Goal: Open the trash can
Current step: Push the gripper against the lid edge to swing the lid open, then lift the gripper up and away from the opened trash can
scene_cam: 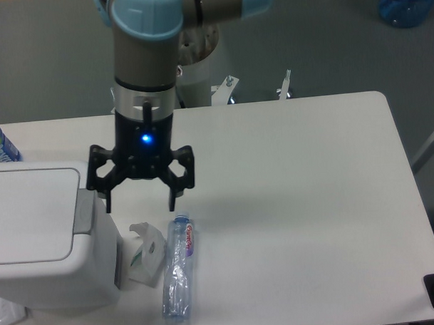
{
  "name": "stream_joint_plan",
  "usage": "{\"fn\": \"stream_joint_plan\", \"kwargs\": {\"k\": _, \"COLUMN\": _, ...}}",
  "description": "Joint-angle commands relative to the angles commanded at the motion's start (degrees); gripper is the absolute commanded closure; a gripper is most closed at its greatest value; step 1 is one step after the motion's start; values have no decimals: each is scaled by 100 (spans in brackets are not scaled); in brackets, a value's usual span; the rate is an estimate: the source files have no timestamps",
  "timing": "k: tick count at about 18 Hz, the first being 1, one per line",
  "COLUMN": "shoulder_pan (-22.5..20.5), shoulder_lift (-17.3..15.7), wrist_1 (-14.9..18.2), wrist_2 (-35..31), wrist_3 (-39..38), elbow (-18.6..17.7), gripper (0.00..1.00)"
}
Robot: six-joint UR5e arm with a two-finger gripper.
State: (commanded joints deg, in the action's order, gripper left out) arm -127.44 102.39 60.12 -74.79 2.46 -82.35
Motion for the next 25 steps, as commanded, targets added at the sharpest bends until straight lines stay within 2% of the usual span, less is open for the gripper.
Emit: {"fn": "stream_joint_plan", "kwargs": {"k": 25, "shoulder_pan": 150, "shoulder_lift": 97, "wrist_1": -9, "wrist_2": -18, "wrist_3": 0, "elbow": -106, "gripper": 0}}
